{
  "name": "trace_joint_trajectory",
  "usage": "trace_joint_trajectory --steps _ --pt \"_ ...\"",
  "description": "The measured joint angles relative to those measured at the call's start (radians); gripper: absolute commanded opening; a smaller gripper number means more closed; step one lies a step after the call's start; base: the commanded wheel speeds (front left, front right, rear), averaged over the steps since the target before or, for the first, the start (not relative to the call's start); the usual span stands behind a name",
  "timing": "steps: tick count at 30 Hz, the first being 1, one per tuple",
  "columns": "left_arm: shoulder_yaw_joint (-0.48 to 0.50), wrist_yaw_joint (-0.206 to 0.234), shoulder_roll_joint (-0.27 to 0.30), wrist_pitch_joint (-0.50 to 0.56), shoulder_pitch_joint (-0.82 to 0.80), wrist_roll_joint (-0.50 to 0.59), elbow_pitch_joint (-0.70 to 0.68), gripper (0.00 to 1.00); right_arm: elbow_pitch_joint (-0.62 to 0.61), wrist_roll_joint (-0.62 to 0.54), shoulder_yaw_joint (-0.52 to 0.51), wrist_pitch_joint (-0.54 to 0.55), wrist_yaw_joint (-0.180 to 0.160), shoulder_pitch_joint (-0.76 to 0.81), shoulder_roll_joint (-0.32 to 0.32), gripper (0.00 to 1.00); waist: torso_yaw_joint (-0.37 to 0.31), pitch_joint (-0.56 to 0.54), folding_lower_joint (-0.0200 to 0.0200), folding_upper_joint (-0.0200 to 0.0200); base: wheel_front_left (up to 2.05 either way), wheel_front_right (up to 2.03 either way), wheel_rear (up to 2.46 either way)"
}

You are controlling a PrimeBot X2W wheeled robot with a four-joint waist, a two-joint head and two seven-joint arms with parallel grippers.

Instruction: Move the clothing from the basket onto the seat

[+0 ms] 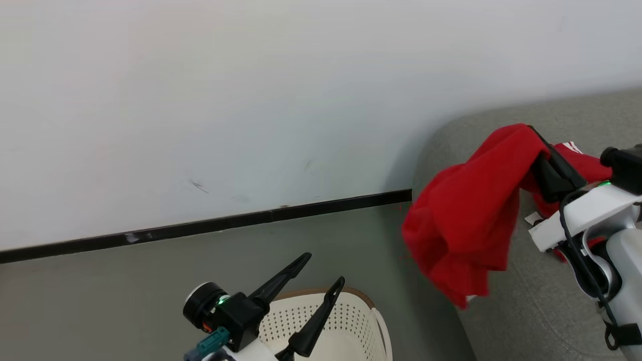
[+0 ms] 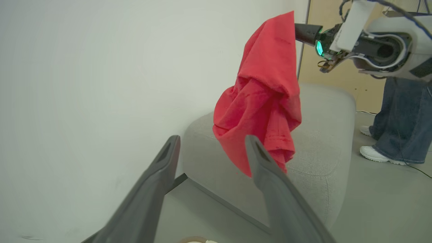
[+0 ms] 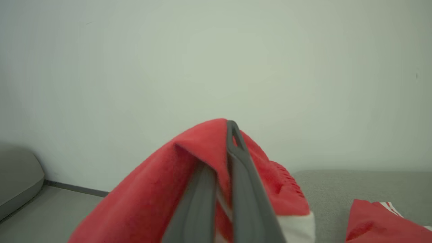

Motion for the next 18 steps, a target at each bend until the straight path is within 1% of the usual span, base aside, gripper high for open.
trace_joint_trajectory --steps 11,13,18 --pt "-0.058 -0.007 -0.029 -0.009 0.0 -0.009 -0.006 1.0 -0.068 -0.062 -0.154 0.0 0.0 0.161 -0.002 0.0 -0.083 -0.003 0.0 0.0 0.0 0.0 0.0" --pt "-0.064 -0.014 -0.03 -0.01 0.0 -0.009 -0.008 1.0 -0.083 -0.066 -0.18 0.0 0.0 0.187 -0.002 0.0 -0.099 -0.003 0.0 0.0 0.0 0.0 0.0" --pt "-0.077 -0.015 -0.036 -0.016 0.0 -0.01 -0.011 1.0 -0.116 -0.081 -0.225 0.0 0.0 0.236 0.0 0.0 -0.137 0.0 0.0 0.0 0.0 0.0 0.0"
